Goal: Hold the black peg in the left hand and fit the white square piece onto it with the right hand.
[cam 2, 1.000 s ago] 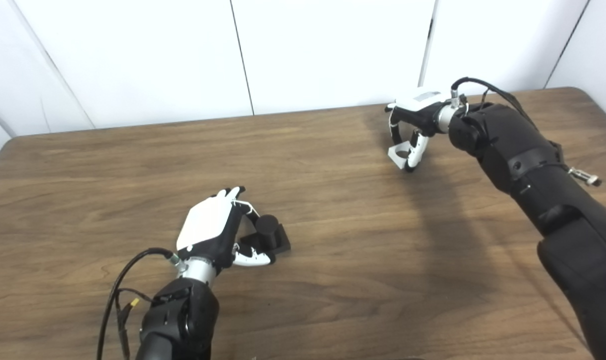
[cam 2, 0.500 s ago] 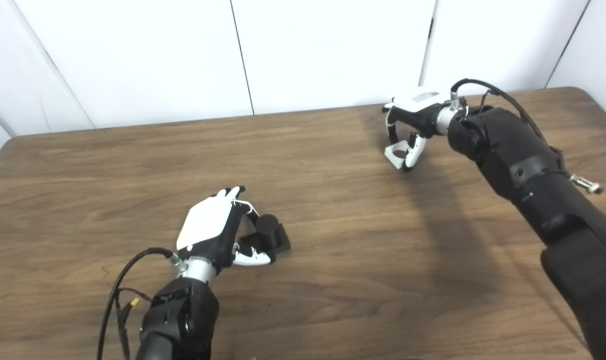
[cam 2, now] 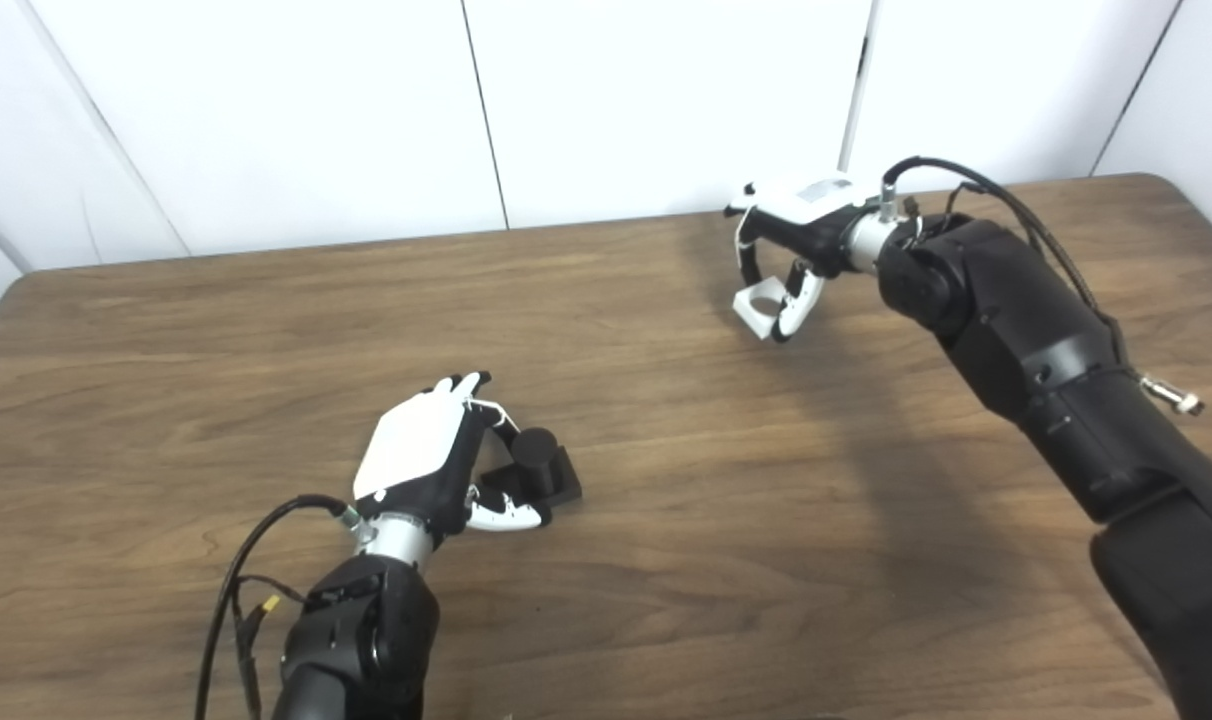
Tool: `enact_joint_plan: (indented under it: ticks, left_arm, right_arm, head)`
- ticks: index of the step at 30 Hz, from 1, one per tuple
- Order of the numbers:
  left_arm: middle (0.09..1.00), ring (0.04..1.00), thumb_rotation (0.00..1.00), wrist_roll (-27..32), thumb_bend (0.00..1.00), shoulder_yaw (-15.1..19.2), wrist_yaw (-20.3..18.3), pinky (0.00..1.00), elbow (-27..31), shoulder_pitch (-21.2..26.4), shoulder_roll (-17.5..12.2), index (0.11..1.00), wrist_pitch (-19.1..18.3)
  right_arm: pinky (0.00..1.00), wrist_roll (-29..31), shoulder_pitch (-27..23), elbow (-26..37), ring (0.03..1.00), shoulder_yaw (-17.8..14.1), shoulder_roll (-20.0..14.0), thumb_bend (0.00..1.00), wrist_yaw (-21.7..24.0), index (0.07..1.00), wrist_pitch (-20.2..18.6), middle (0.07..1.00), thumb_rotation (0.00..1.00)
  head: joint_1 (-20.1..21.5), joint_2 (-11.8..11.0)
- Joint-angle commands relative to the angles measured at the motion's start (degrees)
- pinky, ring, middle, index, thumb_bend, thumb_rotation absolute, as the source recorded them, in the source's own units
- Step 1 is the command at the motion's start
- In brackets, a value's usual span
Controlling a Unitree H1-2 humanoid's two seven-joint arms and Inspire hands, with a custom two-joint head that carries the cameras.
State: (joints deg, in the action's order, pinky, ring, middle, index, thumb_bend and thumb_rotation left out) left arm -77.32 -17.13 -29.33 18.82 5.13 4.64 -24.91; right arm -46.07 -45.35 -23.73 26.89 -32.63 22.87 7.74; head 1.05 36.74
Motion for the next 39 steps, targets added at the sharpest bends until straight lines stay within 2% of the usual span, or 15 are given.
enact_joint_plan:
  ticks: [1,12,17,30,39]
  left_arm:
    - [0.973,1.000,0.05,-1.9,0.52,-0.1,-0.5,1.00,-1.3,0.5,-0.9,0.482,-0.5]
    - [0.972,1.000,0.05,-2.5,0.52,-0.3,-1.4,1.00,-1.2,0.8,-1.0,0.482,-0.6]
    - [0.972,1.000,0.05,-2.7,0.52,-0.3,-1.6,1.00,-1.2,1.0,-0.8,0.481,-0.7]
    - [0.969,1.000,0.06,-3.5,0.52,-0.5,-2.1,1.00,-1.3,1.0,-0.6,0.481,-0.7]
    - [0.971,1.000,0.05,-2.9,0.52,-0.4,-1.8,1.00,-1.4,1.1,-0.5,0.480,-0.6]
  right_arm:
    - [1.00,0.7,-2.6,3.9,1.000,-1.5,-1.0,0.53,0.5,0.490,-0.1,0.939,0.14]
    - [1.00,1.3,-0.7,20.1,1.000,-1.7,1.2,0.53,11.9,0.490,-5.1,0.932,0.14]
    - [1.00,0.5,-0.4,25.9,1.000,-1.1,2.7,0.53,15.2,0.491,-5.6,0.933,0.14]
    - [1.00,1.3,1.0,33.9,1.000,-0.9,5.2,0.53,19.9,0.490,-5.1,0.928,0.14]
    - [1.00,0.9,1.0,36.3,1.000,0.1,7.8,0.53,22.1,0.492,-4.8,0.932,0.15]
  head:
    - [-0.1,0.0]
    - [-0.2,0.1]
    - [-0.2,0.1]
    - [-0.4,0.2]
    - [-0.3,0.2]
